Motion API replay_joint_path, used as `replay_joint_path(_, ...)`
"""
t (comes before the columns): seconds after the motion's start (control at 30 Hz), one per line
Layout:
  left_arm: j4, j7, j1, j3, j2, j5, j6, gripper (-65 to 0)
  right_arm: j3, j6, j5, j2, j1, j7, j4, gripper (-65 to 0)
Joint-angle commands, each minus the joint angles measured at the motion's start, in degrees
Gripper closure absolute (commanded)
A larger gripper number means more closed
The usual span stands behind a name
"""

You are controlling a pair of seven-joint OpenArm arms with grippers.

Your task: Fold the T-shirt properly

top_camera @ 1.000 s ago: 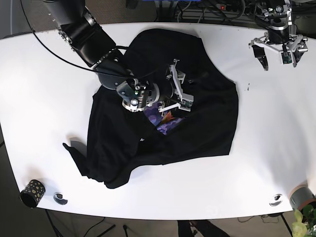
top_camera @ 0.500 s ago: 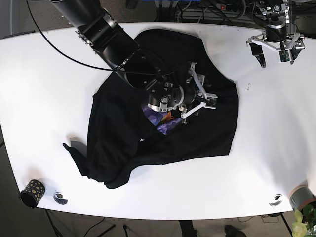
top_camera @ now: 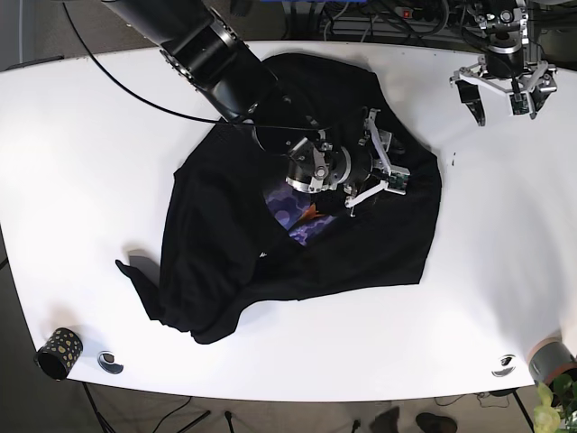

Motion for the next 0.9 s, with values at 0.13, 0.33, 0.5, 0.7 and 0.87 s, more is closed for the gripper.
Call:
replay_joint_path(0.13,0.7,-1.4,-0.8,-0.1,-0.4,-0.1,0.2,-54.7,4.1,-1.29,-1.0,-0.9,1.2,-0.3,0.2,-26.8)
replay_joint_path(0.33,-0.2,5.8,-4.4,-0.6,-0.5,-0.1,0.1,-54.7,5.6,-1.20,-1.0,-0.6,1.2,-0.4,0.6,0.0)
replay_joint_path(0.5,0.1,7.5,-5.8,-0.1,-0.5,-0.1,0.1,-54.7,5.7,-1.20,1.3,3.4,-2.0,-0.5,8.4,0.0)
replay_joint_path(0.7,0.0,7.7,-8.0,1.3,-0.5,-0.1,0.1,-54.7,5.7,-1.20,10.3,10.9,-5.4,-6.1,22.1,0.0)
replay_joint_path(0.87,-0.1,7.7,-9.9,1.4,-0.5,-0.1,0.1,-54.7,10.6,-1.20,21.8,19.0,-9.9,-10.8,33.8,0.0)
